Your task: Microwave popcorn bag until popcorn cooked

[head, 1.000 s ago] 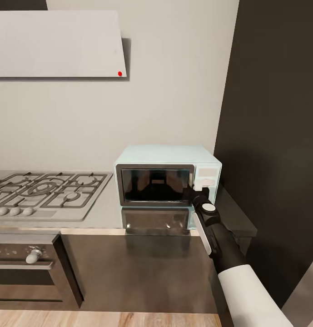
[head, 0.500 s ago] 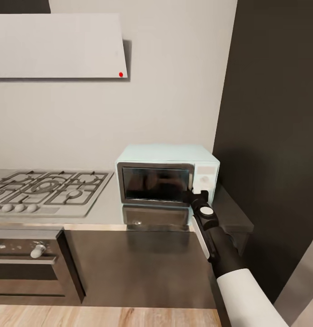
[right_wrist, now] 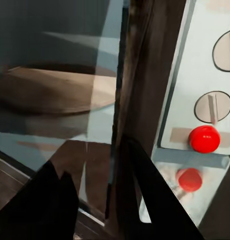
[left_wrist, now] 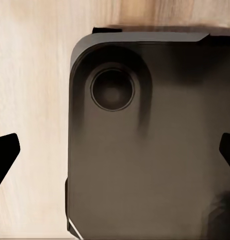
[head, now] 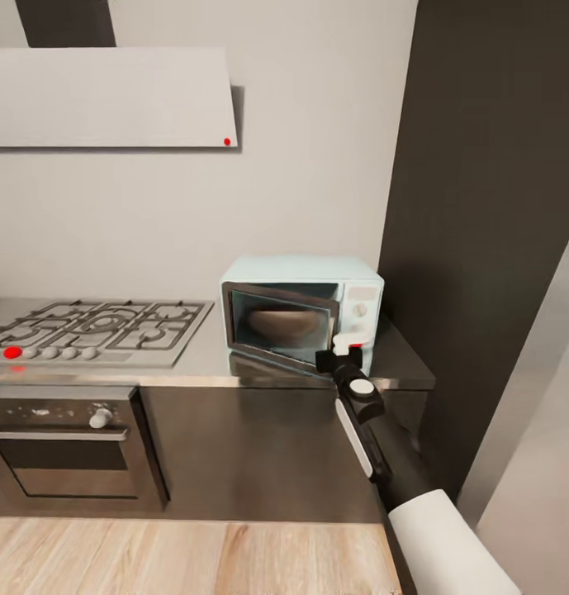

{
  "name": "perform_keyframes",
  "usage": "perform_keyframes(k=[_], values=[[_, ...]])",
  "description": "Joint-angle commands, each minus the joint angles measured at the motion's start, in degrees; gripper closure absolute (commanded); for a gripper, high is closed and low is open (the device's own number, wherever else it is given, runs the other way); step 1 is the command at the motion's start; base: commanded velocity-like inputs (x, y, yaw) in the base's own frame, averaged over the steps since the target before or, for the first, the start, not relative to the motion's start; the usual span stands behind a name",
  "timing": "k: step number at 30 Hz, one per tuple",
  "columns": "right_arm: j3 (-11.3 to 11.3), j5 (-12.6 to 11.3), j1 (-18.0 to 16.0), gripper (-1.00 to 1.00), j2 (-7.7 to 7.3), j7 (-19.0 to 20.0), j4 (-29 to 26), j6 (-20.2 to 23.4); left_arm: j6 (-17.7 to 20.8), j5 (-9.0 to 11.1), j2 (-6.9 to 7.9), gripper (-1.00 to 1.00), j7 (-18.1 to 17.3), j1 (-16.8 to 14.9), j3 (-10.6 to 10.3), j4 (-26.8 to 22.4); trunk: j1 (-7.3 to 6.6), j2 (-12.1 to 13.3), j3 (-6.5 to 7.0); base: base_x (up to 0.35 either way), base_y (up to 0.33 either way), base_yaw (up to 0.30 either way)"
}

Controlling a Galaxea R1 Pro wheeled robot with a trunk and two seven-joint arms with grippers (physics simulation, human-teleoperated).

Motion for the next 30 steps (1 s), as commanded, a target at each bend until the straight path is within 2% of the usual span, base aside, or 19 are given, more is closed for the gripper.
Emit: perform_keyframes(k=[1,5,6,11,16,21,28,29,30], values=[[-5.95,1.46,-0.07,1.00,-0.05,-0.78,-0.51,0.60,-0.10,0.19,0.00,-1.00,0.03,0.02,0.17,-0.07,-0.03,-0.04,-0.05,-0.129,0.000,0.000],[-5.95,1.38,-0.07,1.00,-0.07,-0.78,-0.49,0.60,-0.10,0.19,-0.01,-1.00,0.03,0.03,0.17,-0.07,-0.03,-0.04,-0.05,-0.037,0.000,0.000],[0.32,0.54,-0.07,1.00,0.04,0.00,-0.08,0.63,-0.11,0.19,0.09,-1.00,0.03,0.03,0.17,-0.16,-0.03,-0.05,-0.05,0.000,0.000,0.000],[0.60,0.91,-0.02,1.00,-0.24,-0.10,-0.33,0.69,-0.10,0.19,0.09,-1.00,0.03,0.03,0.17,-0.12,-0.03,-0.05,-0.05,0.000,0.000,0.000],[0.78,-1.28,0.02,1.00,-1.01,0.91,-0.86,0.61,-0.10,0.19,0.09,-1.00,0.04,0.03,0.17,-0.12,-0.03,-0.05,-0.05,0.000,0.000,0.000],[0.81,1.03,0.02,1.00,-1.11,2.17,-0.88,0.52,-0.10,0.19,0.09,-1.00,0.05,0.03,0.17,-0.14,-0.03,-0.05,-0.05,0.000,0.000,0.000],[-0.03,2.69,0.02,1.00,-1.13,4.30,-0.77,0.51,-0.10,0.19,0.09,-1.00,0.05,0.05,0.17,-0.15,-0.03,-0.05,-0.05,0.000,0.000,0.000],[0.82,1.03,0.02,1.00,-1.13,-0.25,-0.88,0.51,-0.10,0.19,0.09,-1.00,0.06,0.03,0.17,-0.16,-0.03,-0.05,-0.05,0.000,0.000,0.000],[0.82,1.03,0.02,1.00,-1.13,-0.25,-0.88,0.51,-0.12,0.19,0.09,-1.00,0.06,0.04,0.17,-0.17,-0.03,-0.05,-0.05,0.000,0.000,0.000]])
